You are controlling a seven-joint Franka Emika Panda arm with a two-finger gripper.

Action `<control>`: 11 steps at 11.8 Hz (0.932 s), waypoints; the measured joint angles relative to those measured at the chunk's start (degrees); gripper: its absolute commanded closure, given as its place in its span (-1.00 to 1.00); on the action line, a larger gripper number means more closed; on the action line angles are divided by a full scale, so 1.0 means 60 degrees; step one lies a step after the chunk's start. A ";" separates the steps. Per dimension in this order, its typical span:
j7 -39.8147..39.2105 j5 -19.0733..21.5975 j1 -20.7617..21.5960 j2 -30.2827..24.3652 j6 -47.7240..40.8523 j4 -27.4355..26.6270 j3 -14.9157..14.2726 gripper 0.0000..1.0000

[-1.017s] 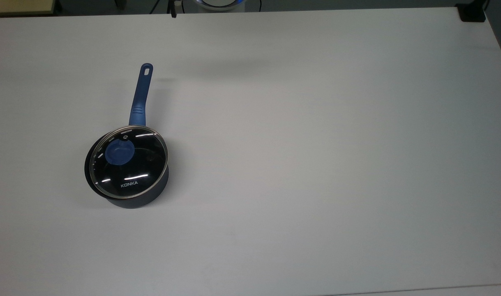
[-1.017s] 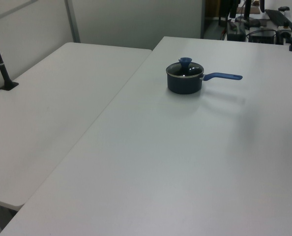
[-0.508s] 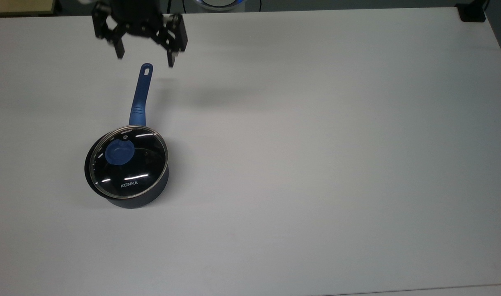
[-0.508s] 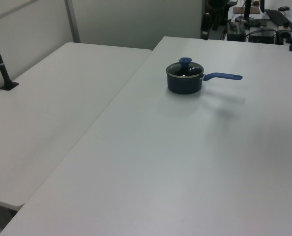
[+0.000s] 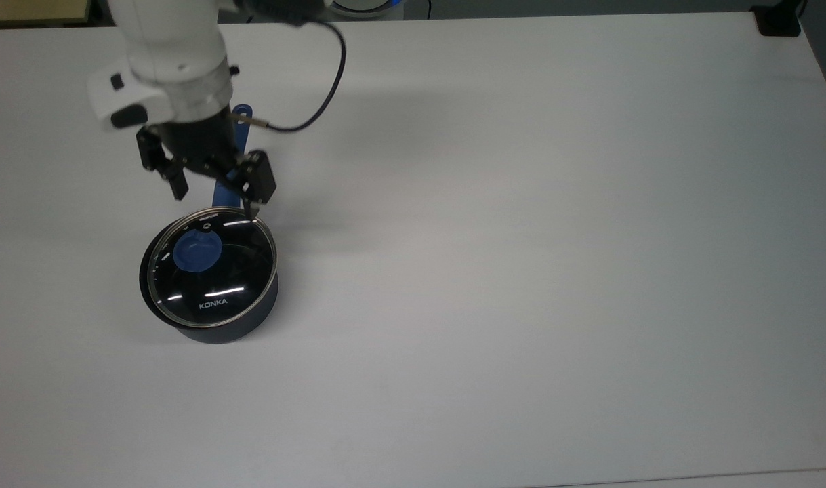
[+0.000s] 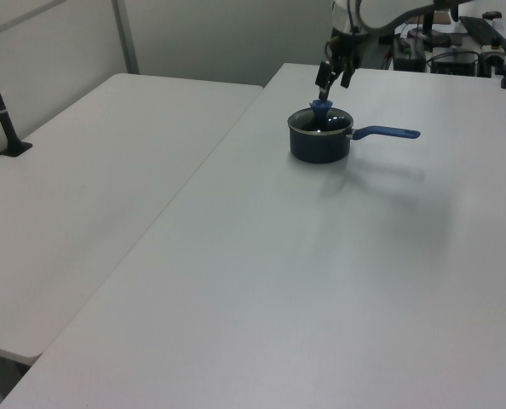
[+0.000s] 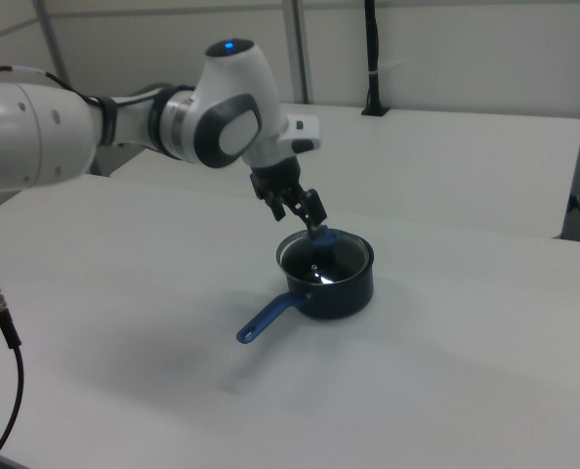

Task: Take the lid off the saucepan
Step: 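Lower the gripper onto the blue lid knob and close on it, then lift the glass lid up off the saucepan rim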

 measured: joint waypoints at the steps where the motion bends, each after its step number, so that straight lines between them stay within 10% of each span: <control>1: 0.0025 0.0139 -0.0082 0.0200 0.0345 0.0002 0.0000 -1.00; 3: 0.0257 0.0267 -0.0157 0.0560 0.1142 0.0002 0.0000 -1.00; 7: 0.0705 0.0268 -0.0174 0.1189 0.1866 0.0069 0.0001 -0.20; 11: 0.0749 0.0273 -0.0289 0.1261 0.1889 0.0329 0.0001 -0.09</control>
